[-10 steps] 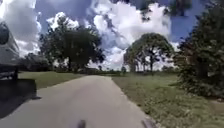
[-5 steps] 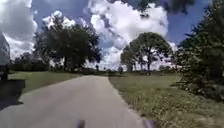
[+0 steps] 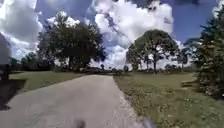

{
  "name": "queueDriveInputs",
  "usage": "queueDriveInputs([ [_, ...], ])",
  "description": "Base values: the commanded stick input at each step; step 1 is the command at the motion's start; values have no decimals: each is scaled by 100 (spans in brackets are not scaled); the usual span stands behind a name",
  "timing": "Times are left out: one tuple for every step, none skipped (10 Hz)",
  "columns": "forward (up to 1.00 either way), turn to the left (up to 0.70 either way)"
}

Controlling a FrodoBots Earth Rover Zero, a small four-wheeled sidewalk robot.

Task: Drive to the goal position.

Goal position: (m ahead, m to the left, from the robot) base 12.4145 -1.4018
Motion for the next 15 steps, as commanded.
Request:
queueDriveInputs([
  [70,0],
  [70,0],
  [70,0],
  [70,26],
  [70,35],
  [70,35],
  [70,35],
  [70,35],
  [70,35],
  [70,35],
  [70,35],
  [70,35],
  [70,35],
  [70,35],
  [70,35],
])
